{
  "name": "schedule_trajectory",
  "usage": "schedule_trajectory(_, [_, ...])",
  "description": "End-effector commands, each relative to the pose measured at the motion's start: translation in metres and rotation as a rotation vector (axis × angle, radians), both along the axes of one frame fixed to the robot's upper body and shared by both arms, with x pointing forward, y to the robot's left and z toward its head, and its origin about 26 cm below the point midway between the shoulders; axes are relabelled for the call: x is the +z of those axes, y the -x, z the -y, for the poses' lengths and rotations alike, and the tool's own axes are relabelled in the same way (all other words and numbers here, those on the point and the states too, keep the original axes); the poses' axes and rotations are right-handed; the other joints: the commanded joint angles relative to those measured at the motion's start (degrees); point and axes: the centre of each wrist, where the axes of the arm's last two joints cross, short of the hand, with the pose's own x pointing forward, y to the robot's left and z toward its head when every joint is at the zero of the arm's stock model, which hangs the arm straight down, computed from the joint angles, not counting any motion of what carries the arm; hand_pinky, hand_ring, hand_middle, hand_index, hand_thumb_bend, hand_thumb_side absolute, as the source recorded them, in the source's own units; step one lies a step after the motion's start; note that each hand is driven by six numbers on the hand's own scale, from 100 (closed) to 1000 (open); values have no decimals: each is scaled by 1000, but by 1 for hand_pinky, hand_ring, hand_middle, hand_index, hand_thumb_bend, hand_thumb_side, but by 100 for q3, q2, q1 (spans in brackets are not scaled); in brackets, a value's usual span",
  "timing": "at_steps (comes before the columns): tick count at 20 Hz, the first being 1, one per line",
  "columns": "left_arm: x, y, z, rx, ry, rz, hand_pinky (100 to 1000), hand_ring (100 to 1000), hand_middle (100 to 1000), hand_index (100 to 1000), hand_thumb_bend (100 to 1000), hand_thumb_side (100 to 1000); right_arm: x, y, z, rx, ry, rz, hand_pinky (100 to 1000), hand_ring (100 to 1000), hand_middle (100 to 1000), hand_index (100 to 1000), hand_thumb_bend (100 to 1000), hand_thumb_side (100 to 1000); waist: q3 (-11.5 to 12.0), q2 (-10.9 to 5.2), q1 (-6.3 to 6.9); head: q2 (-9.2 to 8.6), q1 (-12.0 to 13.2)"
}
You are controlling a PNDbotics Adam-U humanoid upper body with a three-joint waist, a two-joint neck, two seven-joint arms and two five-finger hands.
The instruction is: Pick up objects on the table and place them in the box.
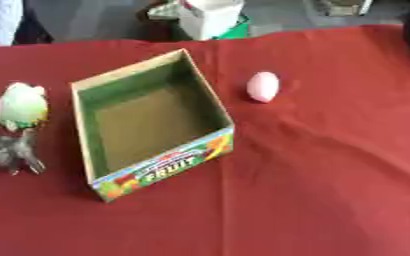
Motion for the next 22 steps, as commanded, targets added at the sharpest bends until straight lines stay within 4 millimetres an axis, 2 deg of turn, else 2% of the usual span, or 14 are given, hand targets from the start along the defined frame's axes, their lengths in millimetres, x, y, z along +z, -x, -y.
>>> schedule_trajectory(1, [19, 7, 4, 23, -149, -83, 957, 906, 948, 1000, 958, 919, 8, 3, -1, 4, 27, 11, 690, 854, 856, 897, 346, 1000, 12, -137, -18, 137, 65])
schedule_trajectory(4, [22, 7, 9, 11, -225, -166, 959, 909, 951, 1000, 887, 827, 8, 2, -2, 7, 29, 5, 692, 853, 856, 897, 346, 1000, 19, -173, -24, 254, 70])
schedule_trajectory(10, [19, 5, 15, -21, -258, -264, 958, 913, 954, 1000, 867, 792, 7, 1, -4, 16, 26, -8, 693, 852, 854, 897, 345, 1000, 8, -209, -44, 349, -86])
schedule_trajectory(16, [13, 3, 18, -23, -272, -332, 951, 909, 951, 1000, 869, 776, 7, 1, -5, 21, 25, -13, 692, 850, 853, 897, 352, 1000, -3, -227, -52, 295, -79])
schedule_trajectory(17, [11, 3, 19, -24, -274, -340, 950, 908, 950, 1000, 863, 765, 7, 1, -5, 20, 24, -13, 692, 850, 853, 897, 308, 1000, -6, -227, -54, 277, -69])
schedule_trajectory(20, [6, 2, 22, -21, -286, -366, 941, 897, 941, 1000, 831, 720, 7, 1, -5, 18, 22, -13, 692, 850, 852, 896, 300, 1000, -23, -220, -61, 221, -11])
schedule_trajectory(22, [2, 1, 22, 1, -299, -373, 931, 885, 931, 1000, 825, 723, 7, 1, -6, 18, 22, -13, 692, 857, 852, 896, 296, 1000, -28, -215, -63, 188, 37])
